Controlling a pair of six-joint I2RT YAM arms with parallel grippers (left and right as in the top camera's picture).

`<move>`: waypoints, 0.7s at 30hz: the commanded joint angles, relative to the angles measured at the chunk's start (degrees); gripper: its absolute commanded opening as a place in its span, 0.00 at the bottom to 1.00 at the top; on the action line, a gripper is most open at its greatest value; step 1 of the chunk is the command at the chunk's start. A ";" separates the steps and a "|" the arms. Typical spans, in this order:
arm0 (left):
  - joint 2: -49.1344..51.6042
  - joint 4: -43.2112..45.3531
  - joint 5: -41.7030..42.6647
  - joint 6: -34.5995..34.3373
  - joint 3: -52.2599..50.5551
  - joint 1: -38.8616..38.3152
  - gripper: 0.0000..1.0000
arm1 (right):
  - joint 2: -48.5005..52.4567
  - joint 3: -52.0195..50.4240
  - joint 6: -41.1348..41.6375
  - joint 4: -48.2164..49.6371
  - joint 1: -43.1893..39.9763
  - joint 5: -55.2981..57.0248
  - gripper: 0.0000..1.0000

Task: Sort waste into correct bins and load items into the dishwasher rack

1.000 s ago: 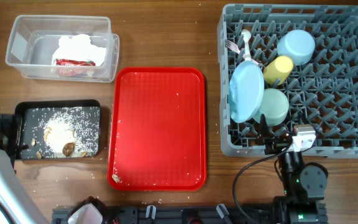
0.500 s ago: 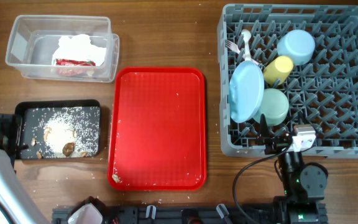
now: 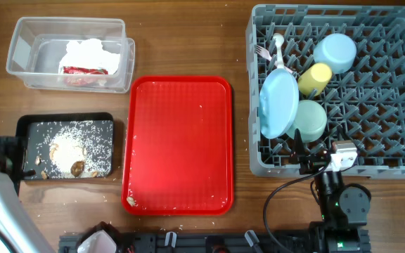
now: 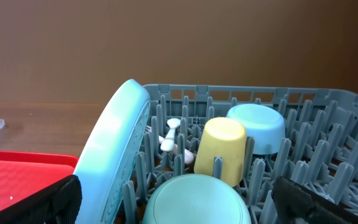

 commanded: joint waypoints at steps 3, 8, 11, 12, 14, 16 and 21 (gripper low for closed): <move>-5.66 1.42 0.33 0.11 -6.60 -4.90 1.00 | -0.79 -0.11 0.66 0.09 0.28 0.00 1.00; -12.70 14.03 2.54 0.35 -20.26 -15.10 1.00 | -0.79 -0.11 0.63 0.09 0.28 0.00 1.00; -20.52 28.04 2.71 4.50 -33.11 -23.91 1.00 | -0.79 -0.11 0.66 0.09 0.28 0.00 1.00; -22.53 30.99 2.69 5.97 -35.93 -25.64 1.00 | -0.79 -0.11 0.66 0.09 0.28 0.00 1.00; -26.67 36.74 2.73 8.33 -41.40 -28.44 1.00 | -0.79 -0.11 0.66 0.09 0.28 0.00 1.00; -31.06 40.81 2.93 9.35 -46.31 -30.27 1.00 | -0.79 -0.11 0.63 0.09 0.28 0.00 1.00; -39.93 44.54 4.17 10.95 -55.65 -31.34 1.00 | -0.79 -0.11 0.63 0.09 0.28 0.00 1.00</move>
